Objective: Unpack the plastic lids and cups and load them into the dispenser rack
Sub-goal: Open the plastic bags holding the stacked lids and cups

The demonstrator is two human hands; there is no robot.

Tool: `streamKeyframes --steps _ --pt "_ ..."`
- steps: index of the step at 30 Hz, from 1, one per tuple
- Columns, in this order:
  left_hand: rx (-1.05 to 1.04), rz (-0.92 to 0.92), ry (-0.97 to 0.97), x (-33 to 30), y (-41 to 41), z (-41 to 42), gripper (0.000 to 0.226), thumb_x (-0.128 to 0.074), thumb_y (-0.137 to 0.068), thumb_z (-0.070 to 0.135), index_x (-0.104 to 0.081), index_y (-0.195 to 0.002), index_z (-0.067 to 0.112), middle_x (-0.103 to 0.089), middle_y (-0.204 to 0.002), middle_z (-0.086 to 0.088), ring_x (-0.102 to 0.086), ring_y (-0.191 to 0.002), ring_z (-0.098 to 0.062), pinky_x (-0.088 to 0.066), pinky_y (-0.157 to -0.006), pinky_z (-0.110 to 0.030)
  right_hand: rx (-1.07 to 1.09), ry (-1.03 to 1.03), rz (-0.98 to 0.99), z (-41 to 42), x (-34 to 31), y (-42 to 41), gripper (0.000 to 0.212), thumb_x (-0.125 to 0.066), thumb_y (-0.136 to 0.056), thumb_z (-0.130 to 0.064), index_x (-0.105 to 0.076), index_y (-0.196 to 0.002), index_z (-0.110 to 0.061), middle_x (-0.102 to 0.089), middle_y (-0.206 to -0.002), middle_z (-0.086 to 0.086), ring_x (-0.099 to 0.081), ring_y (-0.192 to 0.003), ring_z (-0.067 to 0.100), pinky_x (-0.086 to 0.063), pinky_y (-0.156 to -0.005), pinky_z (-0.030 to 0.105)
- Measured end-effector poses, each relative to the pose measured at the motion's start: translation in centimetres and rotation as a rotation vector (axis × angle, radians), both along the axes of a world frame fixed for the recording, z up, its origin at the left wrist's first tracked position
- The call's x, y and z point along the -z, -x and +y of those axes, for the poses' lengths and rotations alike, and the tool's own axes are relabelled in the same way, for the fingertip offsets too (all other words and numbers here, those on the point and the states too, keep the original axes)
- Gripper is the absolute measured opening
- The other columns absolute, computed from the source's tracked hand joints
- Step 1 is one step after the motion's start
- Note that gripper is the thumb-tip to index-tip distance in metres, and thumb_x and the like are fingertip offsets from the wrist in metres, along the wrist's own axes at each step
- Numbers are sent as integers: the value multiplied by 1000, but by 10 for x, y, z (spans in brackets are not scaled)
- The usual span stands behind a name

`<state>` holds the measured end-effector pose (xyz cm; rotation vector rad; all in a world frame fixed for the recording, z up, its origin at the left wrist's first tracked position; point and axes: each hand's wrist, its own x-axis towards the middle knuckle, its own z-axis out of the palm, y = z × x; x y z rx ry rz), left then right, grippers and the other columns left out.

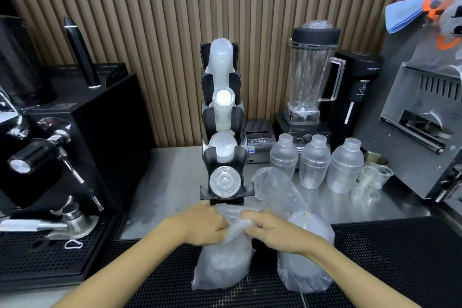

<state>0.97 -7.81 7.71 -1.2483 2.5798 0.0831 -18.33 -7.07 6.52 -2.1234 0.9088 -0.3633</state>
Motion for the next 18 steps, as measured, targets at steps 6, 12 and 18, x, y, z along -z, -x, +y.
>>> streamKeyframes --steps 6,12,18 --pt "71 -81 -4 0 -9 3 31 -45 -93 35 -62 -114 21 -48 -130 1 -38 -125 -17 -21 -106 -37 -165 597 597 3 7 -8 57 -48 -80 -59 -42 -128 -29 -63 -101 11 -39 -98 22 -13 -100 48" --pt "217 204 123 14 -30 10 48 -38 -97 41 -52 -61 14 -54 -74 9 -36 -90 -9 -23 -88 -26 -227 928 523 -2 20 -5 12 -68 -60 -23 -60 -68 -24 -52 -87 2 -44 -88 23 -26 -79 39" --pt "117 88 304 36 -39 18 57 -36 -87 70 -58 -66 22 -54 -57 7 -53 -75 -13 -26 -79 -27 -364 1009 331 13 24 2 17 -54 -74 -26 -62 -61 -18 -56 -120 -11 -43 -99 18 -30 -94 33"
